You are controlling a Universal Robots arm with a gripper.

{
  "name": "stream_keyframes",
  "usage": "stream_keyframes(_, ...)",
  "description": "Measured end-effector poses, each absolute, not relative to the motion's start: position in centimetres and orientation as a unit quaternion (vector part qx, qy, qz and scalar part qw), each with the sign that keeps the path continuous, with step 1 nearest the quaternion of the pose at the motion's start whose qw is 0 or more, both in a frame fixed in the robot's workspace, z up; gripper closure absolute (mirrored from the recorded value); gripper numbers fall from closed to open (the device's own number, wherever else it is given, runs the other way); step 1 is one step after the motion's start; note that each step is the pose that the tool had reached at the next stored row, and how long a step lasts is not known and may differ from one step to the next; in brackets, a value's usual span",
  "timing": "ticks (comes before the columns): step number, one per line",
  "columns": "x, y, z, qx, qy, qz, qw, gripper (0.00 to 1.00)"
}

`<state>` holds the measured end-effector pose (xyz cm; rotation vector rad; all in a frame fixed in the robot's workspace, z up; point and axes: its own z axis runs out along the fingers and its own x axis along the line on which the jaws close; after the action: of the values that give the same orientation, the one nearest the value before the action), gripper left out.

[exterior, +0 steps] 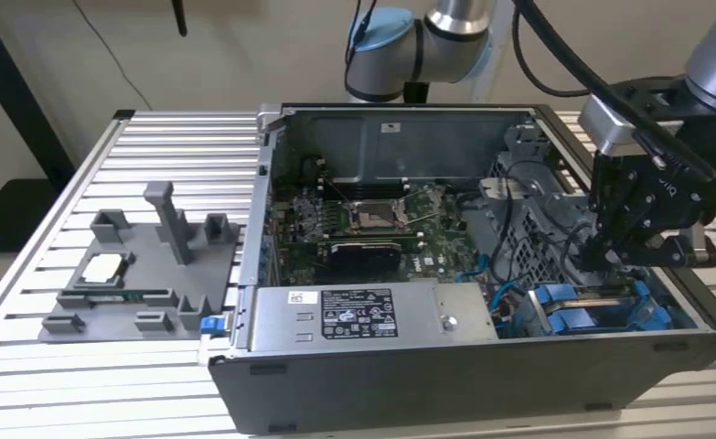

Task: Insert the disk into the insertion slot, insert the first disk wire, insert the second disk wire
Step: 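Insert the second disk wire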

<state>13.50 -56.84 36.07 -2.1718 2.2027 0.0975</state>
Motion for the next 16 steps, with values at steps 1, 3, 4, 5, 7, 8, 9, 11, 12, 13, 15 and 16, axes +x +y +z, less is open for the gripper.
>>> stream_keyframes(1,13.55,-56.86,35.97,-0.702,0.712,0.030,0.023,0.84)
stream_keyframes(3,13.61,-56.89,35.82,-0.702,0.712,0.027,0.021,0.84)
stream_keyframes(4,13.65,-56.91,35.71,-0.702,0.712,0.026,0.020,0.84)
stream_keyframes(5,13.70,-56.94,35.61,-0.702,0.712,0.025,0.019,0.84)
stream_keyframes(7,13.75,-56.96,35.47,-0.702,0.712,0.024,0.018,0.84)
stream_keyframes(8,13.75,-56.96,35.46,-0.702,0.712,0.024,0.018,0.84)
stream_keyframes(9,13.75,-56.96,35.46,-0.702,0.712,0.024,0.018,0.84)
stream_keyframes(11,13.76,-56.96,35.45,-0.702,0.712,0.024,0.018,0.84)
stream_keyframes(12,13.76,-56.96,35.45,-0.702,0.712,0.024,0.018,0.84)
stream_keyframes(13,13.76,-56.96,35.45,-0.702,0.712,0.024,0.018,0.84)
stream_keyframes(15,13.76,-56.96,35.44,-0.702,0.712,0.024,0.018,0.84)
stream_keyframes(16,13.76,-56.96,35.43,-0.702,0.712,0.024,0.018,0.84)
